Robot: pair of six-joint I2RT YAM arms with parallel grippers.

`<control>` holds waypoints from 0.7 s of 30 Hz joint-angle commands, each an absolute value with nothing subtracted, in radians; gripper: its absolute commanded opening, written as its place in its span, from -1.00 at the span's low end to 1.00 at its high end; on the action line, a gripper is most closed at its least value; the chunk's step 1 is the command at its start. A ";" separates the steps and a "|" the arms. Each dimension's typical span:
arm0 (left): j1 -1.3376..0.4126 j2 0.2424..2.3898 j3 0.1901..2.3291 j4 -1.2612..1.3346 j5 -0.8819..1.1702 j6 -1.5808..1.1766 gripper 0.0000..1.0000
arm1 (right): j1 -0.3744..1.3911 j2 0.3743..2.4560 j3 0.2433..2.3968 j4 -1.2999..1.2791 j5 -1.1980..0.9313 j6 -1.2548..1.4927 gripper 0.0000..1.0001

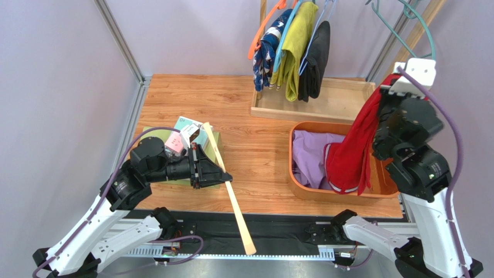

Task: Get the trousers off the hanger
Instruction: Place the trousers into the basket

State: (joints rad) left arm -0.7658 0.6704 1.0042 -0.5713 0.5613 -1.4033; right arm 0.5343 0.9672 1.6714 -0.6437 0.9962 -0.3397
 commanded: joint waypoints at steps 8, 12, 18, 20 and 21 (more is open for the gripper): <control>-0.764 0.632 1.028 -0.515 0.574 -1.402 -1.00 | 0.534 0.924 1.369 -1.196 0.572 0.489 -0.98; -0.764 0.621 1.029 -0.518 0.575 -1.407 -1.00 | 0.534 0.911 1.257 -1.215 0.466 0.568 -0.80; -0.764 0.606 1.031 -0.515 0.571 -1.408 -1.00 | 0.532 0.951 1.223 -1.301 0.394 0.568 -0.29; -0.764 0.604 1.035 -0.514 0.565 -1.408 -1.00 | 0.534 0.943 1.252 -1.350 0.377 0.568 0.05; -0.764 0.606 1.037 -0.509 0.561 -1.407 -1.00 | 0.534 0.936 1.268 -1.364 0.373 0.565 0.34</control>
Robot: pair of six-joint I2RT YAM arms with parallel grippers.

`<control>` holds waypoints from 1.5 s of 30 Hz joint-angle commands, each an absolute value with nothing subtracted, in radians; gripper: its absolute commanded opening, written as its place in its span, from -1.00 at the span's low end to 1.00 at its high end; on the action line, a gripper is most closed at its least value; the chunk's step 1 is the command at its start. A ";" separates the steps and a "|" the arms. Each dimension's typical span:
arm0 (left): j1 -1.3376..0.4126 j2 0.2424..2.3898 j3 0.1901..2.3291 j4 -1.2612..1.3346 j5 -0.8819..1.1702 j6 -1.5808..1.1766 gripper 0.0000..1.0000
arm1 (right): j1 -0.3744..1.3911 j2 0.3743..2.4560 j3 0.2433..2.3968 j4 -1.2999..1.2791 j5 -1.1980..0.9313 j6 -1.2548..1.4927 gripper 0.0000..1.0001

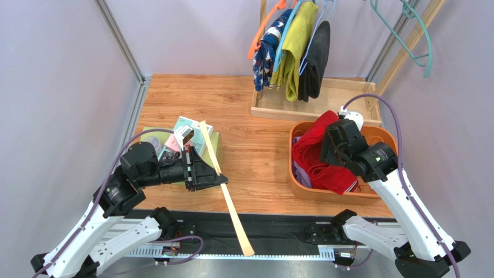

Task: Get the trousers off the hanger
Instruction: Place the trousers into the basket, then pass the hanger from the left arm to the right

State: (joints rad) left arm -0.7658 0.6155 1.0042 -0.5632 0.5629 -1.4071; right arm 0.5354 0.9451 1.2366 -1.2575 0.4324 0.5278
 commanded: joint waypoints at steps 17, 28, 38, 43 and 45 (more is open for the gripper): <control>-0.764 0.666 1.081 -0.446 0.577 -1.405 -1.00 | 0.534 0.945 1.744 -1.444 -0.240 0.240 1.00; -0.764 0.683 1.108 -0.442 0.460 -1.433 -1.00 | 0.903 1.035 1.674 -1.128 -0.637 0.317 1.00; -0.764 0.693 1.100 -0.452 0.310 -1.511 -1.00 | 1.357 1.063 1.577 -0.999 -0.118 0.446 0.79; -0.764 0.695 1.106 -0.485 0.249 -1.535 -1.00 | 1.575 1.126 1.562 -0.959 0.242 0.491 0.65; -0.764 0.698 1.111 -0.486 0.241 -1.539 -1.00 | 1.642 1.179 1.590 -0.963 0.386 0.500 0.70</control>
